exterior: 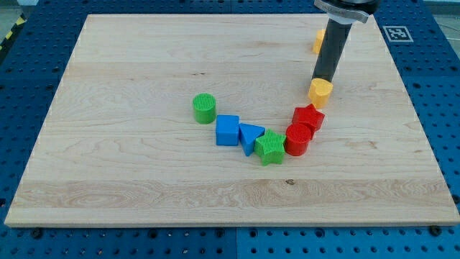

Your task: Move the yellow heart to the top of the red star

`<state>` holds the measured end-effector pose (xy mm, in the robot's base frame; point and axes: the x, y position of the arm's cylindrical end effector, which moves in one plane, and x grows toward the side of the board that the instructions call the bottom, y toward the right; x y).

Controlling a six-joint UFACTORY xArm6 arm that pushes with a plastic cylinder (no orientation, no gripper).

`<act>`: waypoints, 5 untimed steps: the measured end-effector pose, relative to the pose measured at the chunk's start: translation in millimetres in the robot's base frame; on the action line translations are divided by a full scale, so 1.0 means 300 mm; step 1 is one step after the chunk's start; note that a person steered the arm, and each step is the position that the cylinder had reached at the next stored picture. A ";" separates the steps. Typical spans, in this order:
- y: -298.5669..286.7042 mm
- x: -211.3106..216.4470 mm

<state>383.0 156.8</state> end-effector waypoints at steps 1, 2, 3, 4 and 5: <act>0.025 0.003; 0.073 0.004; 0.085 0.034; 0.082 0.068; 0.082 0.092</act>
<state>410.5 181.4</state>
